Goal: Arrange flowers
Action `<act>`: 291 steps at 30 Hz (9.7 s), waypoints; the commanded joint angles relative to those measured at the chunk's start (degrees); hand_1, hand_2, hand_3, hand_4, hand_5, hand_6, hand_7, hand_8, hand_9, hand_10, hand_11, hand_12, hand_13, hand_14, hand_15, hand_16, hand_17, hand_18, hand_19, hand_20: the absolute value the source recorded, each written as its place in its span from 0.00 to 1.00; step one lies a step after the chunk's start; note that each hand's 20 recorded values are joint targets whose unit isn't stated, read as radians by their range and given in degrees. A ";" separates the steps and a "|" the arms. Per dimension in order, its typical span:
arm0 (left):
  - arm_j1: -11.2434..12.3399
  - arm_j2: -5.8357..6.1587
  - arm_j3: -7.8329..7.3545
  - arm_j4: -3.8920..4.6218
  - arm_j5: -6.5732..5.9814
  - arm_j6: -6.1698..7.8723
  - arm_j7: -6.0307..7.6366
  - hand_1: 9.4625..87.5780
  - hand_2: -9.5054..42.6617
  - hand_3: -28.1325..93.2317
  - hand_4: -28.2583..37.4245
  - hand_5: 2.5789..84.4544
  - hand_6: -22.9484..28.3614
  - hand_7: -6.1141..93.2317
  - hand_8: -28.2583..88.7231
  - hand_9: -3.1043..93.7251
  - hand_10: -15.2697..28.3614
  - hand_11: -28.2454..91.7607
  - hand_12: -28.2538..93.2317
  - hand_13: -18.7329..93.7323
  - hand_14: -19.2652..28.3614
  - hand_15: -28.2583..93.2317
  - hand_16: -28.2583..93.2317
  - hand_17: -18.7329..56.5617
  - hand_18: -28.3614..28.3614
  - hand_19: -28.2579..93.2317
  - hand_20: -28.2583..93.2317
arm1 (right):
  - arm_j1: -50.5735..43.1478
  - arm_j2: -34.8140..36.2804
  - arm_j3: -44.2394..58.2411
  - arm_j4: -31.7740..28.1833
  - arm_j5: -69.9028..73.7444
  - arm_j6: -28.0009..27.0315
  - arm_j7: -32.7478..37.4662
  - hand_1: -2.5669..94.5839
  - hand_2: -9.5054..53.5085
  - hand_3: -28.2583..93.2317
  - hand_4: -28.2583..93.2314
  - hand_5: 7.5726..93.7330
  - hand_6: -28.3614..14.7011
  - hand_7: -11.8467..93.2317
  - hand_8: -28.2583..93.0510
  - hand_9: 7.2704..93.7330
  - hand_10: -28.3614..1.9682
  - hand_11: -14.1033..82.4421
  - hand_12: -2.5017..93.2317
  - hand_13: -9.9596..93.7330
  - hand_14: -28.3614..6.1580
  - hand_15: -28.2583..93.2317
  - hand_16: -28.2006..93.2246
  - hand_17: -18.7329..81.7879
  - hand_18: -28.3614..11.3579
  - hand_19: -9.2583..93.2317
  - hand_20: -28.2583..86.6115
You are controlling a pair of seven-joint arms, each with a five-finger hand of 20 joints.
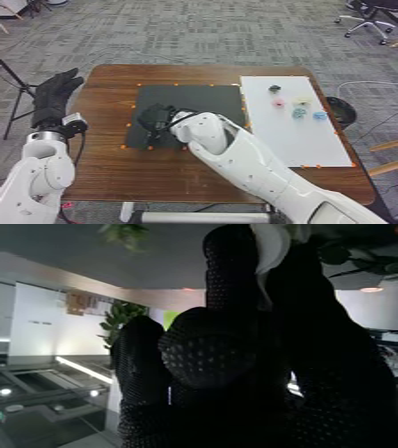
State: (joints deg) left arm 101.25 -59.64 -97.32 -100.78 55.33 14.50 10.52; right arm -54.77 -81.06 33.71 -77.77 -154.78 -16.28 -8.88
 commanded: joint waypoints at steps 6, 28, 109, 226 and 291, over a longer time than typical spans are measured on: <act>0.52 3.17 2.03 -0.45 -3.31 2.30 1.74 0.21 0.68 0.80 0.00 0.59 0.51 0.22 0.17 0.58 0.67 0.40 0.32 0.50 0.71 0.33 0.23 0.33 0.67 0.29 0.35 | 4.39 -0.20 -0.88 -1.07 8.08 2.48 2.58 0.62 0.05 0.66 0.09 0.79 0.71 0.36 0.31 0.97 0.68 0.32 0.23 1.00 0.81 0.68 0.54 0.75 0.31 1.00 0.75; -0.16 -1.63 -1.19 -0.45 1.43 -1.31 -0.94 0.20 0.68 0.79 0.00 0.59 0.51 0.22 0.17 0.58 0.67 0.41 0.32 0.50 0.70 0.33 0.23 0.33 0.67 0.29 0.35 | -2.35 -6.37 3.79 1.66 7.14 3.16 2.76 0.63 0.06 0.64 0.09 0.79 0.72 0.35 0.28 0.95 0.69 0.27 0.22 1.00 0.81 0.69 0.53 0.75 0.31 1.00 0.74; 0.00 -0.70 -0.57 -0.45 0.53 -0.59 -0.45 0.20 0.28 0.82 0.01 0.57 0.52 0.21 0.17 0.55 0.67 0.40 0.32 0.49 0.72 0.32 0.24 0.32 0.69 0.29 0.36 | -27.56 43.45 41.98 -26.26 27.18 20.58 13.79 0.40 0.00 0.77 0.08 0.54 0.66 0.31 0.17 0.62 0.50 0.26 0.23 0.73 0.51 0.59 0.51 0.46 0.17 0.74 0.76; 9.05 1.71 -4.27 -2.80 1.80 -2.04 2.21 0.21 0.28 0.81 0.03 0.57 0.52 0.21 0.18 0.55 0.66 0.40 0.32 0.49 0.72 0.32 0.24 0.32 0.69 0.28 0.36 | 13.93 0.31 -0.23 -0.77 12.20 -3.49 -3.36 0.64 0.00 0.70 0.07 0.79 0.77 0.41 0.24 0.91 0.68 0.19 0.37 0.84 0.66 0.73 0.54 0.56 0.17 0.86 0.81; 2.89 2.33 1.75 -1.77 1.44 -0.18 1.75 0.20 0.26 0.81 0.03 0.57 0.52 0.21 0.18 0.55 0.66 0.40 0.33 0.49 0.72 0.32 0.24 0.32 0.69 0.28 0.35 | -0.30 -18.64 28.28 16.65 -30.79 -8.68 -10.34 0.58 0.00 0.72 0.09 0.67 0.73 0.42 0.26 0.76 0.63 0.27 0.28 0.79 0.62 0.74 0.53 0.52 0.17 0.84 0.81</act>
State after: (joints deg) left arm 104.51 -57.44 -95.91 -102.52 56.80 13.51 12.71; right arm -55.38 -100.51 61.72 -61.36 -168.17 -24.35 -17.77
